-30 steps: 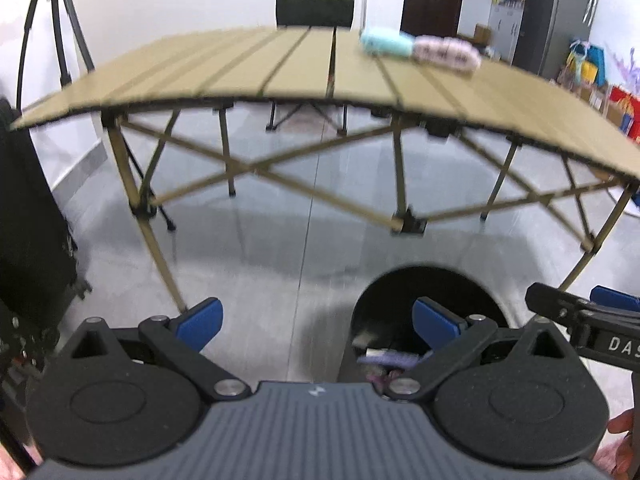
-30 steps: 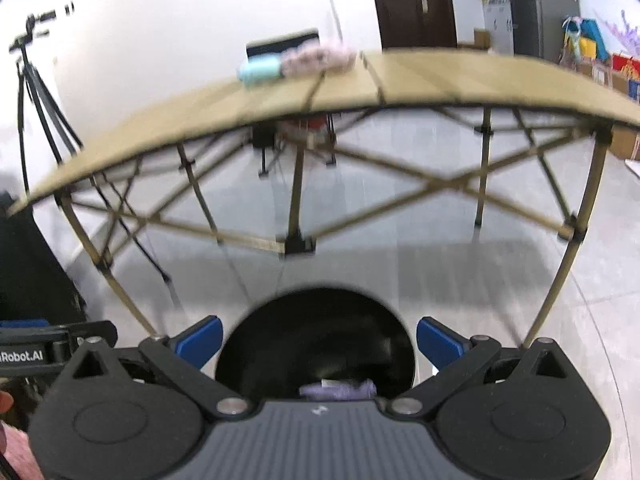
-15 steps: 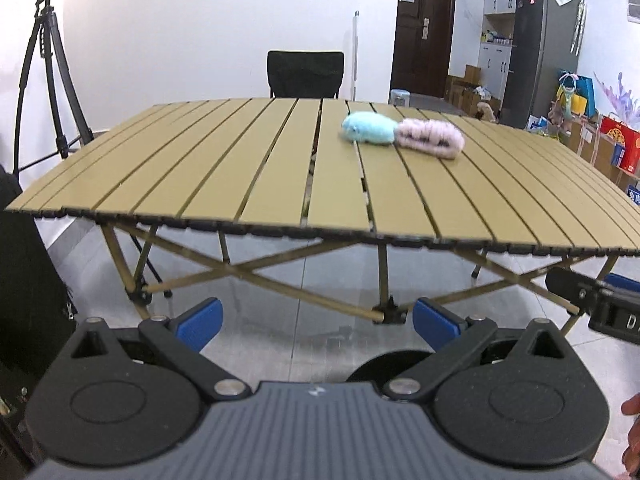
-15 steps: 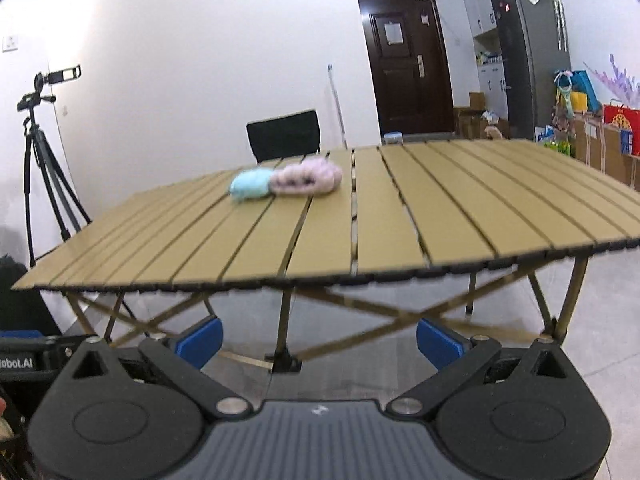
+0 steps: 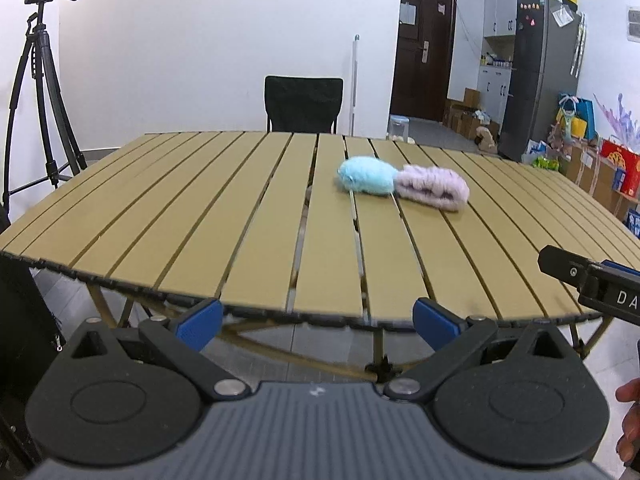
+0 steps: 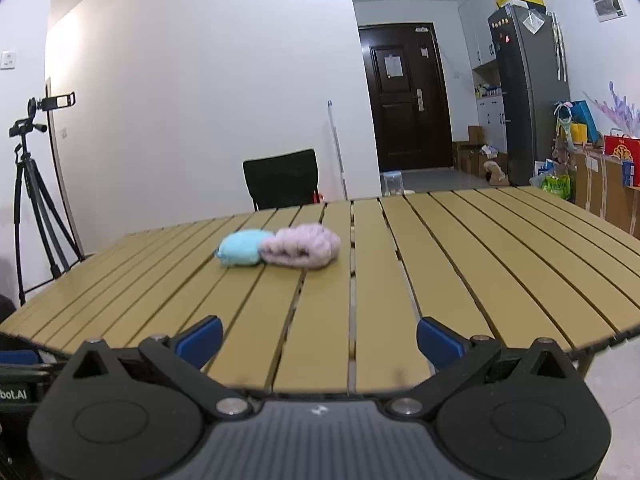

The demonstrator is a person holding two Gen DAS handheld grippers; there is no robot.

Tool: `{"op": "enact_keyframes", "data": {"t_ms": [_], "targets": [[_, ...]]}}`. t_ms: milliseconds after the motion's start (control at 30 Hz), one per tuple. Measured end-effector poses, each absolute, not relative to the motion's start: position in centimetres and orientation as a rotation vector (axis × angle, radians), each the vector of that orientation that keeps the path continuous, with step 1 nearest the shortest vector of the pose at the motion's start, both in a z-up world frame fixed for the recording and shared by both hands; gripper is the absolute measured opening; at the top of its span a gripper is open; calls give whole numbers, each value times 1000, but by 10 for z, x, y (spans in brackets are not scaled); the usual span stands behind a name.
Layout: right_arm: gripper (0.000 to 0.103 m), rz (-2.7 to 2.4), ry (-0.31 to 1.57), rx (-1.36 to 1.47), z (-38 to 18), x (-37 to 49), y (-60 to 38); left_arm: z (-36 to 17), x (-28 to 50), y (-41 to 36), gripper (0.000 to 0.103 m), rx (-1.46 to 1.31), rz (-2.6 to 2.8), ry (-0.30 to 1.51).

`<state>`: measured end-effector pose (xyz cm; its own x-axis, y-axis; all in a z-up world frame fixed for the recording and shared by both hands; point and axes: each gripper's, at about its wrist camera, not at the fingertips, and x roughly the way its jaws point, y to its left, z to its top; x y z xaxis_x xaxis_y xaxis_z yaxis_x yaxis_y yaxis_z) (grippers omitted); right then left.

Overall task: Collect trash
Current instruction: 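Raise both tools back up toward the plush and towel on the table, then close the right gripper on the pink fluffy towel and lift it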

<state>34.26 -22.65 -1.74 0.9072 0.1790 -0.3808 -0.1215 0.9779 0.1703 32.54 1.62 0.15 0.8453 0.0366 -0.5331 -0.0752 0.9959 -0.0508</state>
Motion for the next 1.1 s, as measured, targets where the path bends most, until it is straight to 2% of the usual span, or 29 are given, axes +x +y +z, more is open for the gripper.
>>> {"op": "enact_keyframes", "data": {"t_ms": [633,1100], "targets": [[103,152,337,198,0,445,-219,10,419,31,103,-144,84,538],[103,134,431,212,-4,525,-192,10,483,38,103,-141,134,535]]}}
